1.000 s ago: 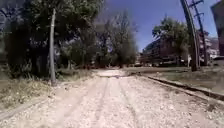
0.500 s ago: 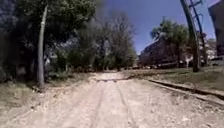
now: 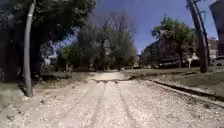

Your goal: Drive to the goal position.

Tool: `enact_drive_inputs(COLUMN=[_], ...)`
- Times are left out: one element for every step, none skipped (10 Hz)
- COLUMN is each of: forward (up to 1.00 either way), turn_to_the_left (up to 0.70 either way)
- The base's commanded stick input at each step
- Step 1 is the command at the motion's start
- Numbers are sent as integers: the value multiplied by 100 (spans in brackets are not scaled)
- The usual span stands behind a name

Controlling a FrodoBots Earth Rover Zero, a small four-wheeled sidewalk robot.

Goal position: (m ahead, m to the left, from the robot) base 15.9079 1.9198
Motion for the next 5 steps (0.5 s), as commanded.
enact_drive_inputs(forward=[85,85,85,85,85], turn_to_the_left=[0,0,0,0,0])
